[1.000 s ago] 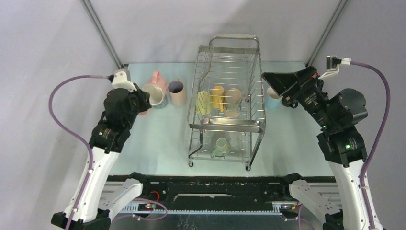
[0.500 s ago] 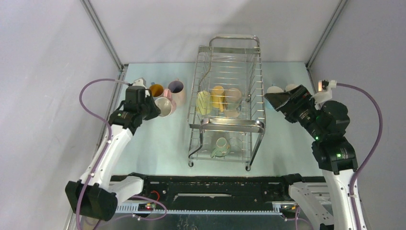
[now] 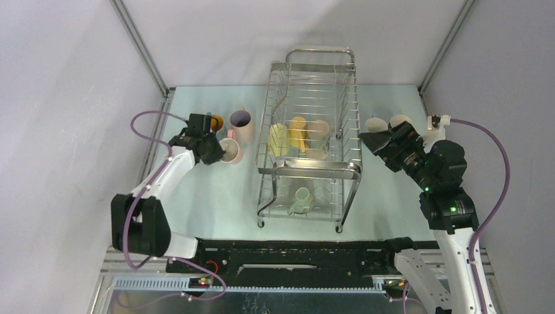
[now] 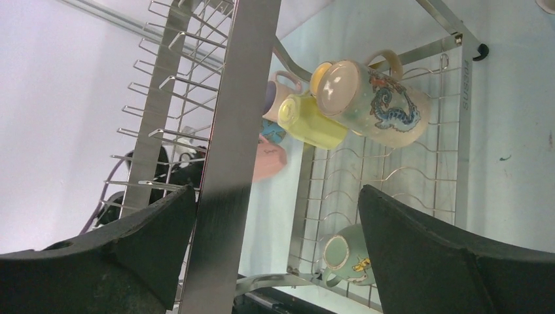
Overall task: Unload the cups from the dish rack
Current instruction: Place the cup at the center of the board.
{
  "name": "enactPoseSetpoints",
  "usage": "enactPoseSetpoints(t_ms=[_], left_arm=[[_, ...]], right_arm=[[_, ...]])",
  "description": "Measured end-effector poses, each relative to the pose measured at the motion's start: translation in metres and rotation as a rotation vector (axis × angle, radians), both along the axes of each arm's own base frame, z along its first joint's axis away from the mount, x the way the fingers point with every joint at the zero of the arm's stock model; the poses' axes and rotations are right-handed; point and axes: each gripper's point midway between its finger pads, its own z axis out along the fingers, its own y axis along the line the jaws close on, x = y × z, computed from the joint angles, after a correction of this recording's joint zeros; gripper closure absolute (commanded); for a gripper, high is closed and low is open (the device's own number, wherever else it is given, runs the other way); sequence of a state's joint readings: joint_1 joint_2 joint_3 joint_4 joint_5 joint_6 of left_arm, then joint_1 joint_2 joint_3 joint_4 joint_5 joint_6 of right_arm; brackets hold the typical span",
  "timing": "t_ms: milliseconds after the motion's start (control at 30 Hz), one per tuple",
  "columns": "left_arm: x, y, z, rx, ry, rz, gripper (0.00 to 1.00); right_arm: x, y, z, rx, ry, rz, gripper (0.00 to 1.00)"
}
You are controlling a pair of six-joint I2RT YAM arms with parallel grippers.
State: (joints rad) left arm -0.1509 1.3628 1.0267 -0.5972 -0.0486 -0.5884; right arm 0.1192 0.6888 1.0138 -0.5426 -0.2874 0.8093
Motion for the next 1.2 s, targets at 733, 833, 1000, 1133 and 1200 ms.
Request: enactPoseSetpoints(t_ms=[733,833,1000,1133,1200], left_arm=[[0.018,0.000,-0.036,-0.003,0.103,0.029,0.90],[0.021,-0.001,-0.035,-0.004,0.101,0.029,0.88],[0.021,-0.001,-0.035,-0.006,0.102,0.028,0.82],[0.021,-0.002,-0.035,-0.008,0.103,0.026,0.78],[0.021,-0.002,-0.035,-0.011,0.103,0.025,0.75]], right_arm=[[0.009,0.008,-0.002,0.094,-0.051,0.064,0.00],[0.006,0.012,-0.002,0.121,-0.042,0.091,0.00],[0.005,0.017,0.001,0.153,-0.036,0.120,0.00],[0.004,0.017,0.003,0.159,-0.031,0.112,0.00],[0.004,0.014,0.007,0.156,-0.033,0.097,0.00]])
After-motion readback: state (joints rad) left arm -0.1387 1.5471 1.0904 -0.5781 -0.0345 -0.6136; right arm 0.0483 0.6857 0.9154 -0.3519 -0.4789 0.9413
